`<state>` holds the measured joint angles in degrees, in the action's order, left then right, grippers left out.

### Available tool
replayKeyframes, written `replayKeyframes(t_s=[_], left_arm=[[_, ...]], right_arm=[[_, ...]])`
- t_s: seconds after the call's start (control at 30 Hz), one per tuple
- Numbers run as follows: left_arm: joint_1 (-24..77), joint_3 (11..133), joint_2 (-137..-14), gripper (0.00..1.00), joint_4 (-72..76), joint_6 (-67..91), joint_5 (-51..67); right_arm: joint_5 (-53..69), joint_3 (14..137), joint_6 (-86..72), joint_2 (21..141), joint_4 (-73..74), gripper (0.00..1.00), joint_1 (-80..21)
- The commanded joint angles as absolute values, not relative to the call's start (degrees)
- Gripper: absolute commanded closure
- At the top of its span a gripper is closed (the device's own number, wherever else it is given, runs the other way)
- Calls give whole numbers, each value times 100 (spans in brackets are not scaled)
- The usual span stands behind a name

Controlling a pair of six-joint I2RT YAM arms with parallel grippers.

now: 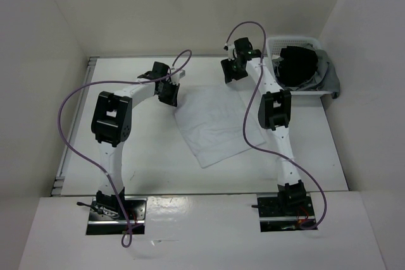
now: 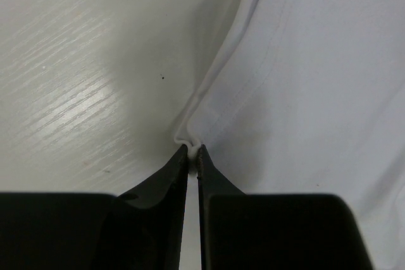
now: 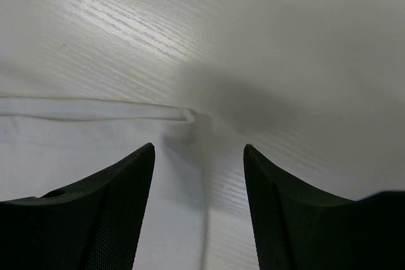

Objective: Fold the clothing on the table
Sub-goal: Fold the skirt

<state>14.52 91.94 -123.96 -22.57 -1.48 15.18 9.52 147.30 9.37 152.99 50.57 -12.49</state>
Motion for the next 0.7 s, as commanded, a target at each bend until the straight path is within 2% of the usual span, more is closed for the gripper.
replayKeyframes(t_s=[0.0, 0.67], left_arm=[[1477, 9343, -12322, 85, -2364, -272, 1424], [1477, 9291, -12322, 85, -2417, -325, 1371]], right_arm=[[1081, 15099, 1002, 15416, 5326, 37, -1283], [1248, 15451, 1055, 15873, 5484, 43, -1441]])
